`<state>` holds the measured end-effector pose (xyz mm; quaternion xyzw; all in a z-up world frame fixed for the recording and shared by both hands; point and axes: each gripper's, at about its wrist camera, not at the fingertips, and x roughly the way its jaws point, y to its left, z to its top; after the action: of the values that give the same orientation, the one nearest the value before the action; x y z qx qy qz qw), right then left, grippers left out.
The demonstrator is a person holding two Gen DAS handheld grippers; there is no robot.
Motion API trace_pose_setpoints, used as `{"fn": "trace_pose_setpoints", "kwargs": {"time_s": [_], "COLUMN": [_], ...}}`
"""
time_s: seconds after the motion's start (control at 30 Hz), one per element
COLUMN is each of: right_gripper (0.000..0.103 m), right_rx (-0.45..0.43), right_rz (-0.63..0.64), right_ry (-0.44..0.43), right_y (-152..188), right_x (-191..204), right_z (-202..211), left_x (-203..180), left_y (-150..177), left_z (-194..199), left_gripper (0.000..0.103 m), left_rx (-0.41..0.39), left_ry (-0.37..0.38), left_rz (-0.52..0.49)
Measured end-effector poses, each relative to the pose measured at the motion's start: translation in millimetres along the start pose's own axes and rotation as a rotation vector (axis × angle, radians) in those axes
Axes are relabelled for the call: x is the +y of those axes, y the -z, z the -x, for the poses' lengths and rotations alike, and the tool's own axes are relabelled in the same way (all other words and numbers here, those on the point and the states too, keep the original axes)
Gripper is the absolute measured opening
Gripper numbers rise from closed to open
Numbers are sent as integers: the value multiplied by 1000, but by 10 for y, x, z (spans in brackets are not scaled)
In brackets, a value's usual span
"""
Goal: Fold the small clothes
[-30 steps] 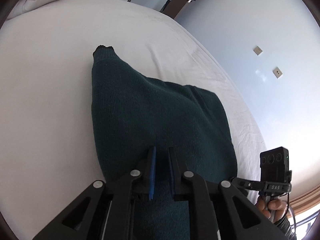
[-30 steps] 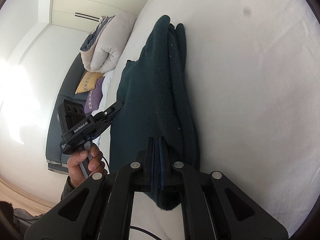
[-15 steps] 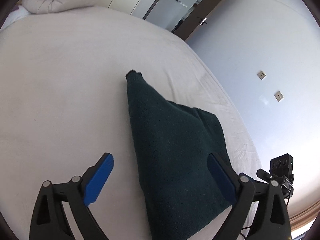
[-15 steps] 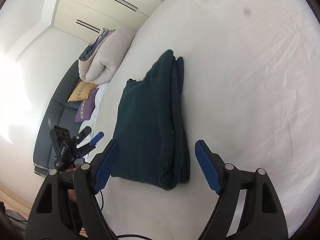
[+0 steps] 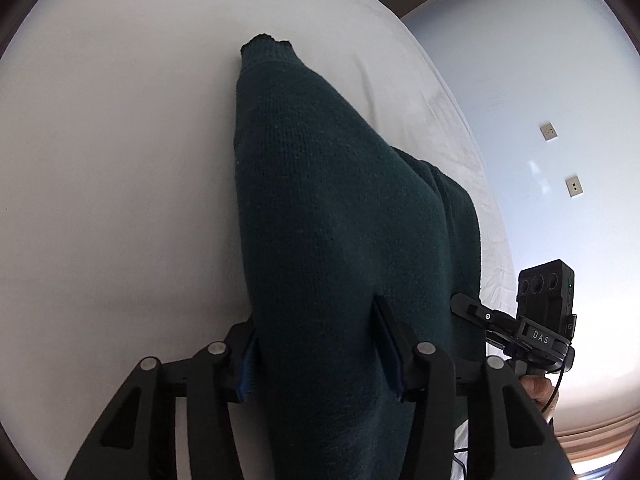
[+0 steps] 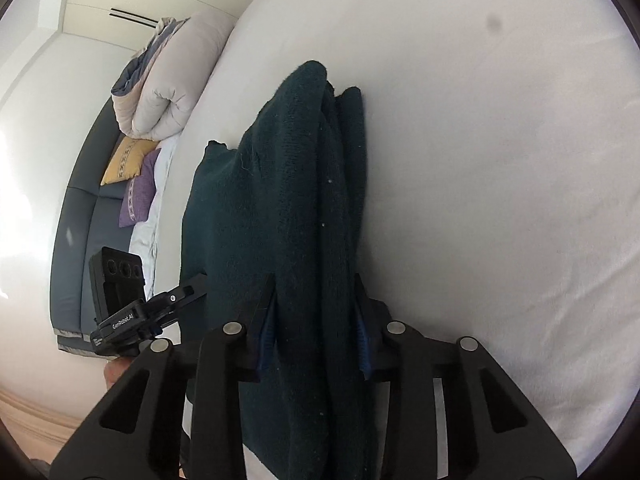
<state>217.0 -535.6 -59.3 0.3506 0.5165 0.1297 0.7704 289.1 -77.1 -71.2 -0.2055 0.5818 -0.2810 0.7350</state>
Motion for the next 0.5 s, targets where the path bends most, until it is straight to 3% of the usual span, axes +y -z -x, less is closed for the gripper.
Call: {"fn": "trace_pose_setpoints", "kwargs": {"time_s": [0.2,0.33,0.5], "right_gripper": [22,21,21], "right_rx": [-41,-51,-30], "right_rz": [55,122,179], "right_ry": [81,67,12], "right_y": [49,161,259], "right_x": [326,725,1290], "right_z": [42,125,-105], "left_x": [-71,-79,252], "left_y": [45,51,90], "left_z": [235,641,1150], "left_gripper": [38,38,38], "left_rx": [-19,-73,-102], "left_ry": [16,-39,-80], "left_rz": [-20,-69,-60]}}
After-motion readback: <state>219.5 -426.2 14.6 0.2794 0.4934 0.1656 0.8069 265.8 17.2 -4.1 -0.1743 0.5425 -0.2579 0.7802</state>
